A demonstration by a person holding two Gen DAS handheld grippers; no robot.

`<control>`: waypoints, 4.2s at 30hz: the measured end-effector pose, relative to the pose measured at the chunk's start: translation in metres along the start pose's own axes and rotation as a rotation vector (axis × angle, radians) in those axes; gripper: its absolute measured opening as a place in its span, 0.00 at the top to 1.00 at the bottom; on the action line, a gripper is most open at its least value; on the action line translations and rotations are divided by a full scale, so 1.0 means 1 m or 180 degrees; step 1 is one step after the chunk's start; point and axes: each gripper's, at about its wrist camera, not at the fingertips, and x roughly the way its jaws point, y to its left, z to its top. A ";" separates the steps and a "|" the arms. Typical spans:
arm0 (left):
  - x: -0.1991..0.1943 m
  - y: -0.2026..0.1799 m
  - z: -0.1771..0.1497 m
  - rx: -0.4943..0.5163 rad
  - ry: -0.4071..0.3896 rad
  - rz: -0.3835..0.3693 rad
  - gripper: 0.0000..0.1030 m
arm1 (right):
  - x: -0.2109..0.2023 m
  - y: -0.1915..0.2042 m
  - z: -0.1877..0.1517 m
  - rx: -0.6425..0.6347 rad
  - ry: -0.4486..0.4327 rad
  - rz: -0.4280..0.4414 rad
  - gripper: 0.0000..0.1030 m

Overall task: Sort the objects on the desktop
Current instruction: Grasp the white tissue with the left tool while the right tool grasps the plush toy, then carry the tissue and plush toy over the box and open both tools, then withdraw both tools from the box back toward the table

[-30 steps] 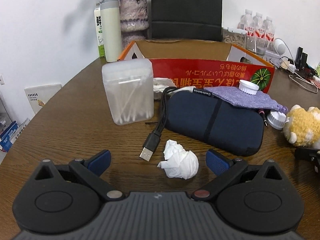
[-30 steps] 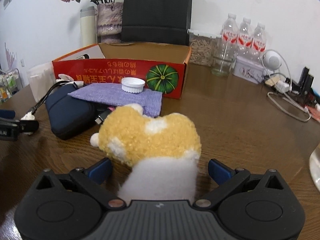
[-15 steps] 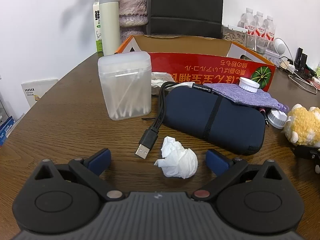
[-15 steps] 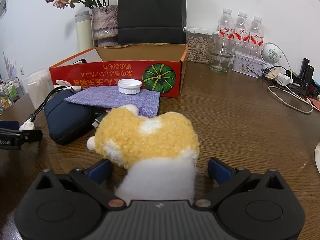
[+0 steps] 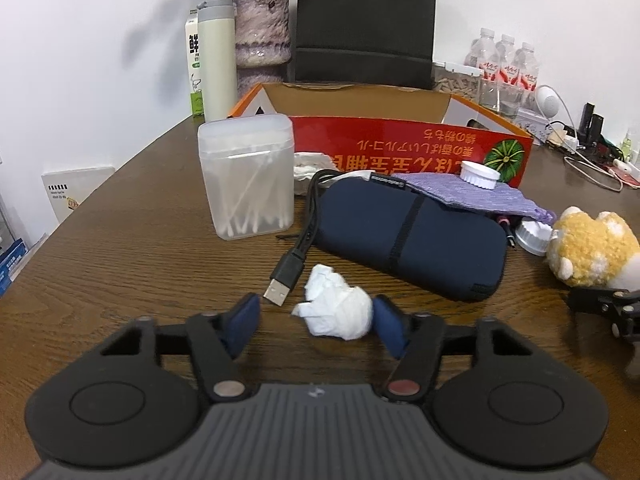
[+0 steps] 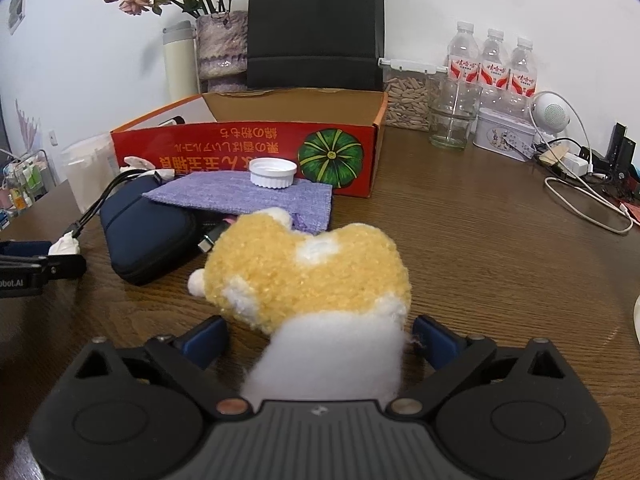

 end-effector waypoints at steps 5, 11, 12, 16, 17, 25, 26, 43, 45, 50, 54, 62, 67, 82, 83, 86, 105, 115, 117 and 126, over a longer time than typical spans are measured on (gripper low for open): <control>-0.002 -0.005 -0.001 0.0027 -0.0028 -0.0047 0.64 | -0.005 0.001 -0.002 0.0009 -0.0048 -0.0007 0.19; -0.005 -0.008 -0.002 0.0031 -0.0042 -0.0103 0.74 | -0.010 0.003 -0.004 0.0018 -0.0096 -0.0010 0.33; -0.005 -0.007 -0.002 0.0023 -0.0043 -0.0104 0.75 | -0.011 0.003 -0.004 0.0031 -0.0106 -0.0015 0.37; -0.006 -0.007 -0.003 0.0014 -0.0051 -0.0105 0.76 | -0.013 0.001 -0.005 0.0068 -0.0129 -0.0030 0.44; -0.006 -0.007 -0.003 0.0020 -0.0054 -0.0104 0.76 | -0.014 0.001 -0.006 0.0078 -0.0137 -0.0029 0.47; -0.014 -0.008 0.001 0.0063 -0.0150 -0.0070 0.76 | -0.026 0.003 -0.007 0.0074 -0.0289 -0.0057 0.49; -0.016 -0.009 0.003 0.0077 -0.0173 -0.0065 0.76 | -0.028 0.002 -0.006 0.0083 -0.0321 -0.0059 0.49; -0.033 -0.016 0.054 0.0208 -0.0730 -0.0115 0.76 | -0.050 0.016 0.048 0.0134 -0.0899 0.0042 0.49; -0.031 -0.018 0.061 0.0216 -0.0783 -0.0127 0.76 | -0.049 0.020 0.058 0.0111 -0.0966 0.0051 0.49; -0.024 -0.021 0.083 0.0175 -0.0935 -0.0168 0.76 | -0.044 0.025 0.086 0.0079 -0.1103 0.0048 0.49; -0.012 -0.023 0.101 0.0133 -0.1023 -0.0203 0.76 | -0.035 0.028 0.110 0.0029 -0.1198 0.0017 0.49; 0.024 -0.018 0.137 -0.0024 -0.1132 -0.0273 0.76 | 0.006 0.029 0.156 0.0109 -0.1239 0.0071 0.49; 0.051 -0.007 0.157 -0.0137 -0.1103 -0.0233 0.76 | 0.044 0.029 0.175 0.0123 -0.1149 0.0112 0.49; 0.132 0.002 0.185 -0.0091 -0.0710 -0.0040 0.76 | 0.140 0.024 0.197 0.0039 -0.0647 0.0050 0.49; 0.136 0.002 0.185 -0.0094 -0.0674 -0.0051 0.76 | 0.145 0.023 0.196 0.0049 -0.0603 0.0045 0.49; 0.142 0.000 0.181 -0.0072 -0.0563 -0.0064 0.76 | 0.153 0.023 0.191 0.0066 -0.0500 0.0054 0.49; 0.141 -0.008 0.179 0.0046 -0.0564 -0.0039 0.57 | 0.153 0.031 0.183 -0.0011 -0.0444 0.0042 0.28; 0.128 -0.010 0.179 0.0020 -0.0756 0.0100 0.00 | 0.139 0.035 0.186 -0.0065 -0.0567 0.0039 0.01; 0.128 -0.010 0.180 0.0020 -0.0743 0.0081 0.00 | 0.139 0.035 0.186 -0.0072 -0.0565 0.0039 0.01; 0.128 -0.010 0.178 0.0008 -0.0764 0.0096 0.00 | 0.137 0.035 0.185 -0.0080 -0.0576 0.0030 0.01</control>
